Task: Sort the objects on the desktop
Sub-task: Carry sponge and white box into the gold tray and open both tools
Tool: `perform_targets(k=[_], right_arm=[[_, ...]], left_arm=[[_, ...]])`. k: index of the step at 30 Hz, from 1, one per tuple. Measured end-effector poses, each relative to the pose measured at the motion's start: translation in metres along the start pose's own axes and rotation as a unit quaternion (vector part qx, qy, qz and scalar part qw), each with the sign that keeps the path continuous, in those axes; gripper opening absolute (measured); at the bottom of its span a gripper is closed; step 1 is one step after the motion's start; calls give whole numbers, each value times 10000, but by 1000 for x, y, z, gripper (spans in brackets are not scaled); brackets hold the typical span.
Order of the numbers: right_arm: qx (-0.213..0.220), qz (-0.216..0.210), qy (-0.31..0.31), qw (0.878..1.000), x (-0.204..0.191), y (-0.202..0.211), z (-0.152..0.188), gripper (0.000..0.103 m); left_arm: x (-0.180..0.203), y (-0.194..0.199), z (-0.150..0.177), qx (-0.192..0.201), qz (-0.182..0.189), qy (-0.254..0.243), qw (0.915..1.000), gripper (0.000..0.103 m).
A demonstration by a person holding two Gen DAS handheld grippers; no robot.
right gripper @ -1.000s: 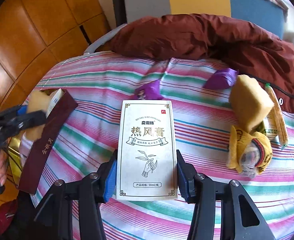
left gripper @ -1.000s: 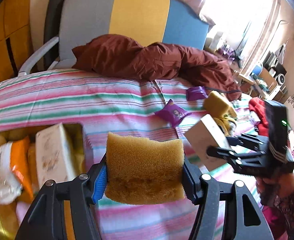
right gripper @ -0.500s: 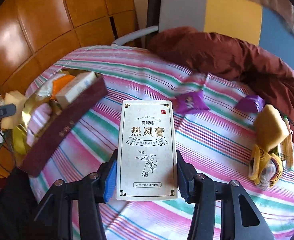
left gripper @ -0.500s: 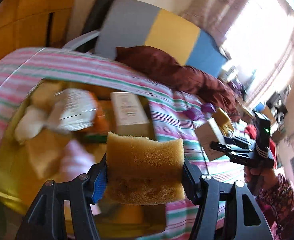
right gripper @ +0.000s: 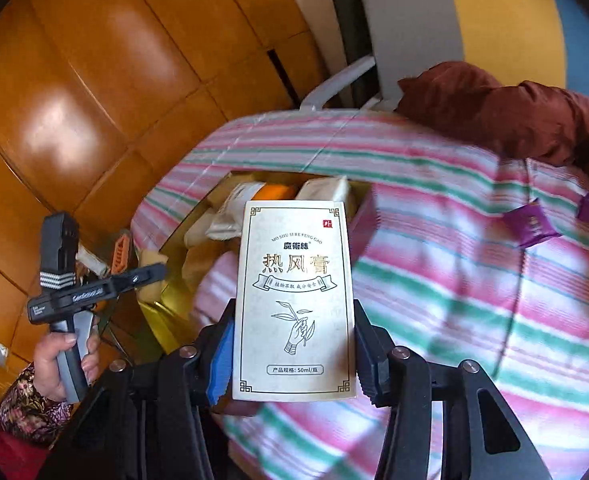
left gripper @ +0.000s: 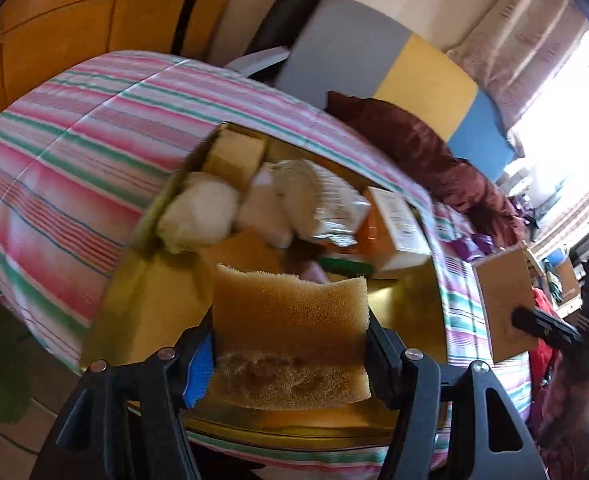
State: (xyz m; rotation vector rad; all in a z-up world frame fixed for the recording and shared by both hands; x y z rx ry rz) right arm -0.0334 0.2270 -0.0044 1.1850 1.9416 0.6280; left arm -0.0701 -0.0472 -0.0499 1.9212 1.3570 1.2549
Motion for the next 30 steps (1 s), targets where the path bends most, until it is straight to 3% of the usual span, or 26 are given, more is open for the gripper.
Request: perform_targets(k=[3,8,13,15,18,30], right_arm=[[-245,89,-29,9997,-24,-22,1,51],[-401,187,113,9990,-50,-46,0,51],[-510,565,125,9970,-59,-71,-4,51],[-569,721,124,9957,-59,-80,-4,51],[-640,964,95,9932,-59,-92,-3,54],[-78,587,172,9981,-76,-80,-9,63]], left_arm=[[-15,-6,-3,-150,-102,87,9998,64],[-34,-19,-7,-374,-642,-133,9972,64],[-44,-36,-2,-647,-734,-189,9950,65],[-42,-37,-2,-616,-880,-365,9935,67],[-44,-35,-3,-584,-915,-225,9938,68],[-45,-5,-14,74,-843,186,9962,74]])
Point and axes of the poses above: each gripper's, at about its wrist camera, not at the fingertips, and y roughly against the way its jaws point, x to its right, z to its underside, the point moved 6 cm from there along -y, roughly the way its jaws point, and after that the axes turned 3 degrees about y, right-handed, at the moved point
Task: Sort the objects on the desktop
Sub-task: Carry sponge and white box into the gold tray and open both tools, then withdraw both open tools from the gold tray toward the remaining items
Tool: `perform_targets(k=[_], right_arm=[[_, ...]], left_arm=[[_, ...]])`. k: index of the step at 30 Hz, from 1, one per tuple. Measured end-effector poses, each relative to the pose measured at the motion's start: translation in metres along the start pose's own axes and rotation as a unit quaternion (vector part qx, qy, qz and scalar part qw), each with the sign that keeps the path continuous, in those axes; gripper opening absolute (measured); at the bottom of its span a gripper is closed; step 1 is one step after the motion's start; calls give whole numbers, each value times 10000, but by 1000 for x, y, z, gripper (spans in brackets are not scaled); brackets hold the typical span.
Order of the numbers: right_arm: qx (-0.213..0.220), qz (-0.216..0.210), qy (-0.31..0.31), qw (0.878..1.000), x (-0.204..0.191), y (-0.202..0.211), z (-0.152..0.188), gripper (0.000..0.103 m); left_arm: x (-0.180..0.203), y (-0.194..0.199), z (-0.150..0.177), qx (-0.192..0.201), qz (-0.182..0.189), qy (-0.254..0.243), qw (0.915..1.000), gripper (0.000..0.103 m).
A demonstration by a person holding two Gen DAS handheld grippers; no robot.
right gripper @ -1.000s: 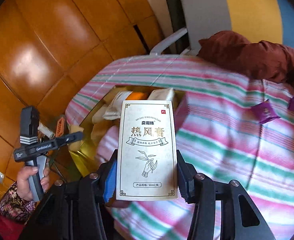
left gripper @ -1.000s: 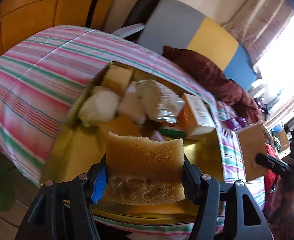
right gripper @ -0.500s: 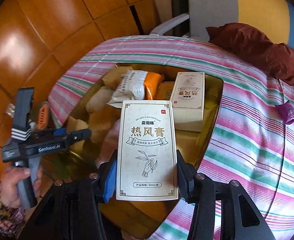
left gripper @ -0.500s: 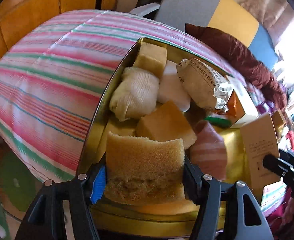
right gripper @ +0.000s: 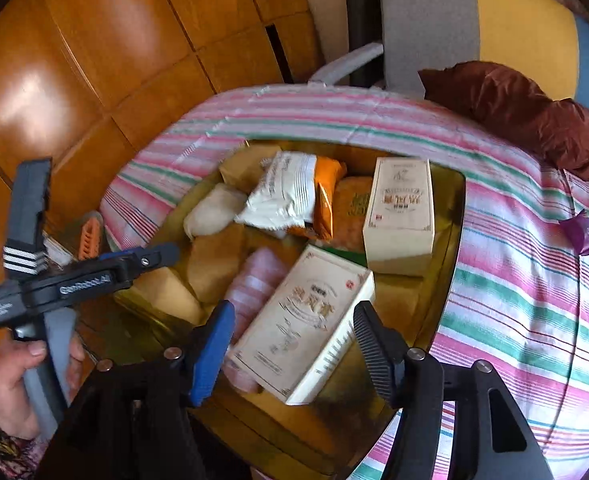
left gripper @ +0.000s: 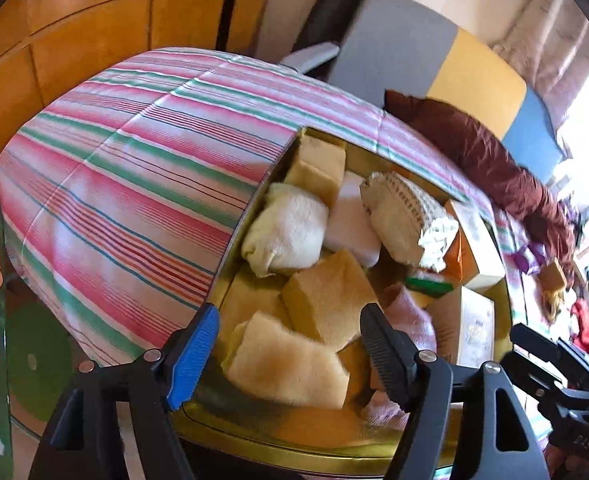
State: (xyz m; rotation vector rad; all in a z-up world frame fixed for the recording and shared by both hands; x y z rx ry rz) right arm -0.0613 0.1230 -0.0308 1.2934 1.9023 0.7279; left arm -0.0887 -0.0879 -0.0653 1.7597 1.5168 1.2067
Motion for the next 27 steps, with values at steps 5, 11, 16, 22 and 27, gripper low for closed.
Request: perform_targets(k=[5,11,16,22,27], right_arm=[[258,75,53,9996,3,17,-5,69],[393,176,-118,9990,20,29,-5,69],[447,298,-214,9983,40,40,0,69],[507,498,-377,9968,71,57,9,69],[507,729,-484,9949,100,71,19,70]], left_arm=[[5,4,-5,94,236,301,9992,74],[32,10,3,128,511,149,9985,74],[60,18,10,168,715,-114,9972,79],[110,26,18,201,966,-654,9930,81],[149,24,30,24,1144,-990,9885,81]])
Point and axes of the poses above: each gripper's, at about its wrist camera, not at the fingertips, and y roughly against the way its jaws point, x to its right, z to its underside, the point moved 6 cm from there along -y, roughly the way its jaws point, and after that the axes turned 3 degrees about y, right-handed, at the moved point
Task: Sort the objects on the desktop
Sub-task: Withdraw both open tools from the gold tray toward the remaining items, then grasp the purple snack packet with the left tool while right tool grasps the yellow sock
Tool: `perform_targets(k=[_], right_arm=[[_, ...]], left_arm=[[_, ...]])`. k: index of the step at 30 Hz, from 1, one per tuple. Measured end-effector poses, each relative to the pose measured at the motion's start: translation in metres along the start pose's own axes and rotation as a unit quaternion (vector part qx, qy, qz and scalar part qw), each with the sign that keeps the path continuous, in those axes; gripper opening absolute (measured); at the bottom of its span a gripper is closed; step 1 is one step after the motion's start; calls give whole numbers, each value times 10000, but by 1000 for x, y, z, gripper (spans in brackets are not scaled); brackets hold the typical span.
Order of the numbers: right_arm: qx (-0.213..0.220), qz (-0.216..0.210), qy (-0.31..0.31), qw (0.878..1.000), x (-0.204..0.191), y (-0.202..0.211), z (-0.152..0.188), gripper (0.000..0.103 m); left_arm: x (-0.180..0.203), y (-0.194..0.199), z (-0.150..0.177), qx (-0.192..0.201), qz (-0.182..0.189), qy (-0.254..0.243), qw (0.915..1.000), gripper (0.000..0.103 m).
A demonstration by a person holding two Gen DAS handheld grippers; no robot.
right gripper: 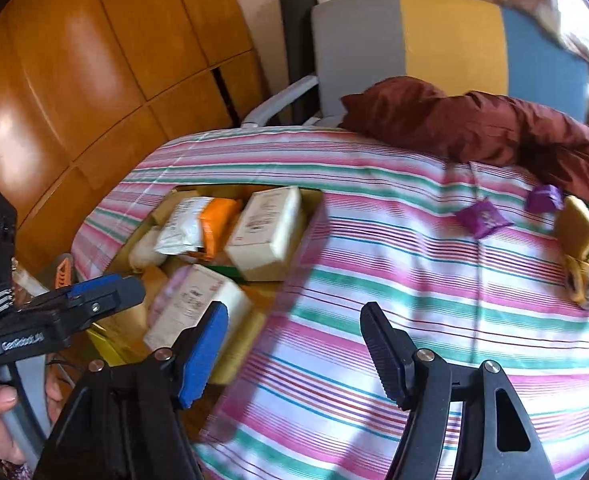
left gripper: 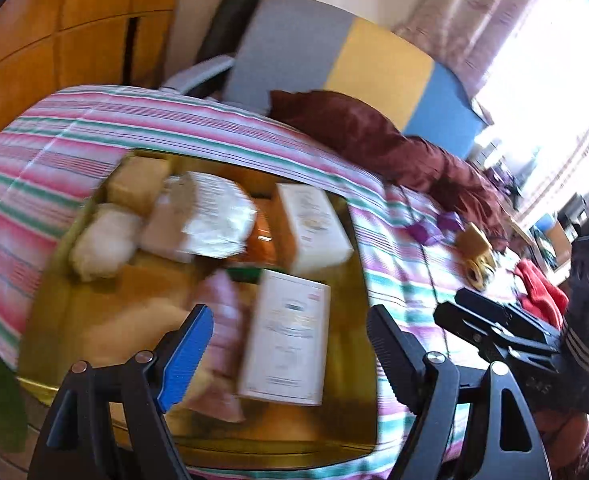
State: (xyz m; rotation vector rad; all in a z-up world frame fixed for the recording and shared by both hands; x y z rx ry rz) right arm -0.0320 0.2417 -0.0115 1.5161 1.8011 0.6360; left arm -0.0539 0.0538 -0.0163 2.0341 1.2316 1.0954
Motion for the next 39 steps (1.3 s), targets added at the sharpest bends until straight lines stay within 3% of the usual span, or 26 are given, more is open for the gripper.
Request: perform_targets(k=[6,15,20,24,30,34,39], right_arm=[[-153,574,14,9982,59,13,10,73],[-554,1693,-460,9829,205,38,22,74],[-417,2098,-537,9754,267,49,15,80],[-248,2205,-385,9743,294,37,10,84],[-313,1753,-891,9800,313,6,12,84],[-306,1770,-865,9799,316,-2,11,83],[-466,1763,-935,9788,321,-9,13,58]], left_arm=[[53,-18,10,-264,253,-544,9978,81],[125,-42,28,-605,472,-1253,9891,81],[156,-56,33,-687,557,-1552,9839,81],[171,-76,38,-899,571,-1596,9814,81],[185,-103,36,-1027,469,-1652,9798,81],[194,-120,29,-1067,493,-1581,9804,81],[209,-145,17,-1051,469,-1671,9792,81]])
Point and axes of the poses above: each gripper's, at about its wrist camera, not at the fingertips, and y roughly against the way its jaws point, x to its right, z to its underside, the point moved 6 cm from there along -y, roughly the way its jaws point, and after that the axes turned 3 degrees about y, right-handed, at the moved point
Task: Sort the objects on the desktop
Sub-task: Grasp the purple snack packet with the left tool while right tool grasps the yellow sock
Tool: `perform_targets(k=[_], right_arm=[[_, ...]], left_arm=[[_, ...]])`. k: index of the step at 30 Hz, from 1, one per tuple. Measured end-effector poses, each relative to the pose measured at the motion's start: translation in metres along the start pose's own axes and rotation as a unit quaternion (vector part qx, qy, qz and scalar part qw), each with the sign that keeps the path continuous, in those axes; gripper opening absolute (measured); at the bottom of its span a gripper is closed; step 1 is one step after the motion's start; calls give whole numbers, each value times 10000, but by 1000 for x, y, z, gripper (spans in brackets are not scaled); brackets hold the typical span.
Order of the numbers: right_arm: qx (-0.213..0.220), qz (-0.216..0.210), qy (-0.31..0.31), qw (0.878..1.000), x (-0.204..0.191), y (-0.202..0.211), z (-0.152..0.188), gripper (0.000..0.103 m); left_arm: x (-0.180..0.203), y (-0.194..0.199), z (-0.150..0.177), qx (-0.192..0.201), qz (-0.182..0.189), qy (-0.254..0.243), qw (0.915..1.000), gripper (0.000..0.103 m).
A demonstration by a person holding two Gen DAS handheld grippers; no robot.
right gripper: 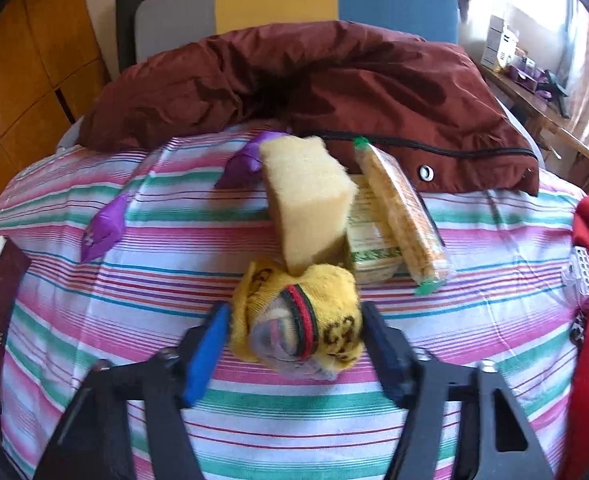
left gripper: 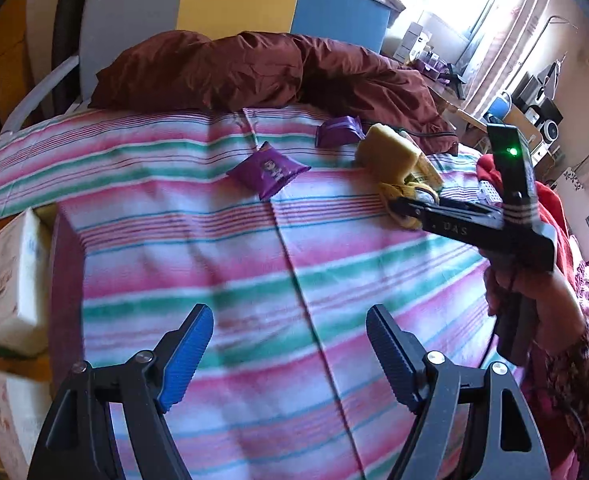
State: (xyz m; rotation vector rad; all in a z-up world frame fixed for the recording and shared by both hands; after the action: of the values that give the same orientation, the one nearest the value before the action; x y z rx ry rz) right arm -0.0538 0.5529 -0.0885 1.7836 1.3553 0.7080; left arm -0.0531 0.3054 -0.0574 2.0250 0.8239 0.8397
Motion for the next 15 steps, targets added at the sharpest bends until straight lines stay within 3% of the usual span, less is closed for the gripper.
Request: perform_targets(k=[5,10,15], right_arm=[[-244,-308,-599,9974,14,2,1,46],[-485,-323,-651,9962,14,5,5,44],[-545,-358,-642,9958,14,4,5,44]], left_arm=[[1,-24,-22,-39,-161,-87,9998,81],[-1,-46,-55,23,-294,-51,9996,81],[-1,-77,-90,-11,-676,-354,9971,81]])
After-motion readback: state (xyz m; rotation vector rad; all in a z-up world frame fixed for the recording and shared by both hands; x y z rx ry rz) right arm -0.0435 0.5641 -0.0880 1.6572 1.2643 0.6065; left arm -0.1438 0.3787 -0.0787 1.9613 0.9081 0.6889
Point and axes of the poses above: each gripper's, at about its wrist camera, not at the fingertips, and y roughly against the way its jaws point, x to its right, z to its underside, the point moved 6 cm from there along -y, roughly the way its jaws point, and after that the axes turned 3 degrees about y, right-handed, at the moved point
